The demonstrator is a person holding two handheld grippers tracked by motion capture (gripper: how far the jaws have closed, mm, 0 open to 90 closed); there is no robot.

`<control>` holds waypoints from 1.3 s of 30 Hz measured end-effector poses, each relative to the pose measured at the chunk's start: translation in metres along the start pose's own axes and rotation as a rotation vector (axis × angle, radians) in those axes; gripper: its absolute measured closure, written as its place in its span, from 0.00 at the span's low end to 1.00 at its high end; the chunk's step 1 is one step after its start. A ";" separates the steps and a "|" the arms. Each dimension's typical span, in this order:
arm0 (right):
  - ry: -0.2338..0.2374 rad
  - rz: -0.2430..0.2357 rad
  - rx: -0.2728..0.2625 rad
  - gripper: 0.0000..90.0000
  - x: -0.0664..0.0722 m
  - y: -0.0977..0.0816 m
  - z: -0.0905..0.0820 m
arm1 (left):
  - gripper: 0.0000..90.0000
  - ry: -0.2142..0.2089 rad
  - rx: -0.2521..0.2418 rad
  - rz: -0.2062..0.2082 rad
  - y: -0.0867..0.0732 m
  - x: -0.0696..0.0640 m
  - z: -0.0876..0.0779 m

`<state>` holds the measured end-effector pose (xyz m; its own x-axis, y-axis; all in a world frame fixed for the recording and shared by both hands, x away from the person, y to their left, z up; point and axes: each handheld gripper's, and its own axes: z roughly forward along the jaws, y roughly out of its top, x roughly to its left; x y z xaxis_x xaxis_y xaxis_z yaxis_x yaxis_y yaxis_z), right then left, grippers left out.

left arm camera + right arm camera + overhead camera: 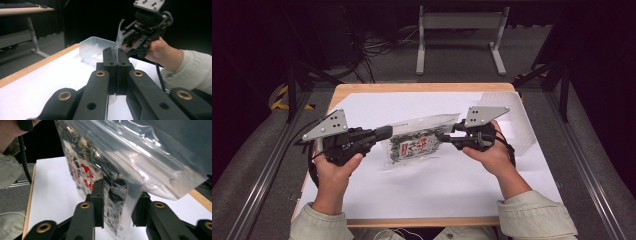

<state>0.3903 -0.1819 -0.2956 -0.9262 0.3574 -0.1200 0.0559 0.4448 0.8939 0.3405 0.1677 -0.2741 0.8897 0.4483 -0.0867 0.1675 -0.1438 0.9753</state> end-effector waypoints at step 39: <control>-0.055 0.151 -0.017 0.88 -0.019 0.010 -0.054 | 0.43 0.224 0.036 -0.046 -0.042 0.029 -0.018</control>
<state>0.3886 -0.2285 -0.2607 -0.8860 0.4636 -0.0063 0.1864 0.3684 0.9108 0.3518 0.2023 -0.3141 0.7651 0.6389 -0.0798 0.2241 -0.1480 0.9632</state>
